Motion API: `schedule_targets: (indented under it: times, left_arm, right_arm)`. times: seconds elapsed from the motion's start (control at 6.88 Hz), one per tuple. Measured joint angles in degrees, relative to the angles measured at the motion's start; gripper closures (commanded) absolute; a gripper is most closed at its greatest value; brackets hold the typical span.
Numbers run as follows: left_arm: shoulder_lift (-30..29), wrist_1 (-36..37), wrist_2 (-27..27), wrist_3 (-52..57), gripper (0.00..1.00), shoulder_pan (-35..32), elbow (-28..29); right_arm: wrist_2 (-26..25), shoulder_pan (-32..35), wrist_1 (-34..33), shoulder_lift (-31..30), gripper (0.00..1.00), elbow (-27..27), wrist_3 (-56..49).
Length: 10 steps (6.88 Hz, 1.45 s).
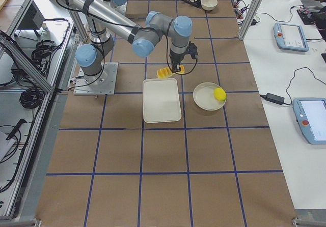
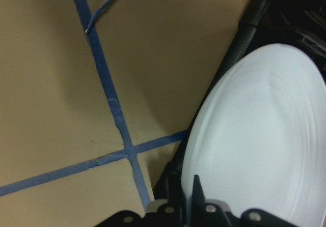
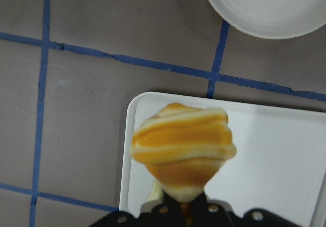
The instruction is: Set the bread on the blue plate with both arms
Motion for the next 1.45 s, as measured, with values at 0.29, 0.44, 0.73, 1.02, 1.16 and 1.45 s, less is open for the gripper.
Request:
schedule_targets:
  times: [0.29, 0.44, 0.73, 1.02, 1.16, 1.45]
  left_arm:
    - [3.58, -4.16, 1.24, 0.61, 0.92, 0.11, -0.45]
    - [5.59, -6.01, 2.05, 0.69, 0.92, 0.04, -1.07]
    - [10.2, -7.73, 2.49, 0.68, 0.92, -0.18, -5.2]
    - [18.37, -7.85, 2.36, -0.44, 0.92, -0.65, -13.72]
    - [21.66, -7.77, 1.41, -2.36, 0.91, -2.06, -17.69]
    - [24.46, -7.45, -3.54, -8.89, 0.91, -9.6, -21.5]
  right_arm:
    - [-2.12, 9.08, 12.03, -1.76, 0.95, -10.24, 11.62]
    - [-2.62, 14.93, 17.59, -1.34, 0.96, -15.59, 19.66]
    - [-2.61, 25.21, 23.08, 1.22, 0.99, -22.93, 32.57]
    - [-2.66, 29.34, 26.07, 2.99, 1.0, -26.29, 37.2]
    - [-2.79, 29.82, 27.37, 3.39, 1.0, -27.0, 37.47]
    - [-2.96, 29.99, 28.98, 3.59, 0.99, -27.38, 37.32]
